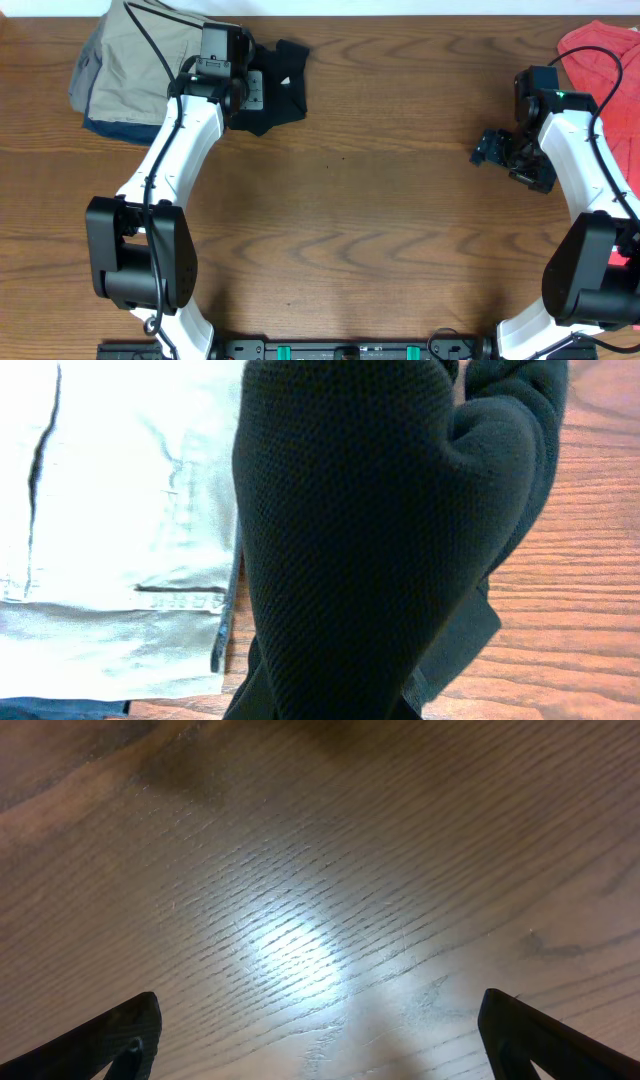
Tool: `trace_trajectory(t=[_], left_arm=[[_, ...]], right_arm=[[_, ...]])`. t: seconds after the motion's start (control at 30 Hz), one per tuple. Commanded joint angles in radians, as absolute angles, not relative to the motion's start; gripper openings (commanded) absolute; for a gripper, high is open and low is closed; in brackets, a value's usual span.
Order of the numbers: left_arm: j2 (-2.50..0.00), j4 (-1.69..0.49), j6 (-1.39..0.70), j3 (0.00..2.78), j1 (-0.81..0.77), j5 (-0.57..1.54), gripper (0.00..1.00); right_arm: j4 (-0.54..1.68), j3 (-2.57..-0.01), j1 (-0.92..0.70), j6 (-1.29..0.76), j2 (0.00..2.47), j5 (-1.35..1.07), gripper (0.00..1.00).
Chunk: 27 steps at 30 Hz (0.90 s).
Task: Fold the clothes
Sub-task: 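Carry the black shirt to the upper left over the pants stack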
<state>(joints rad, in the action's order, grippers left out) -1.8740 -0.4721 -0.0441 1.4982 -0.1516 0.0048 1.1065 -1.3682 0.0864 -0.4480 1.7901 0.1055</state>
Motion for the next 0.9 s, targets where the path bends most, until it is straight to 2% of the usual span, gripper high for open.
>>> trace_trajectory(t=[0.0,0.2,0.87], left_arm=[[-1.876,-0.469,-0.027,1.55,-0.145,-0.086,0.06],[-1.876,-0.445,-0.028,1.552,-0.143,-0.197,0.06],[-1.782,-0.401,-0.065,1.554,-0.136,-0.204,0.06]], right_arm=[[1.107,-1.38,0.091,-0.459,1.777,0.112,0.99],[1.107,-1.38,0.091,-0.459,1.777,0.112,0.99],[1.107,-1.38,0.091,-0.459,1.777,0.112,0.99]])
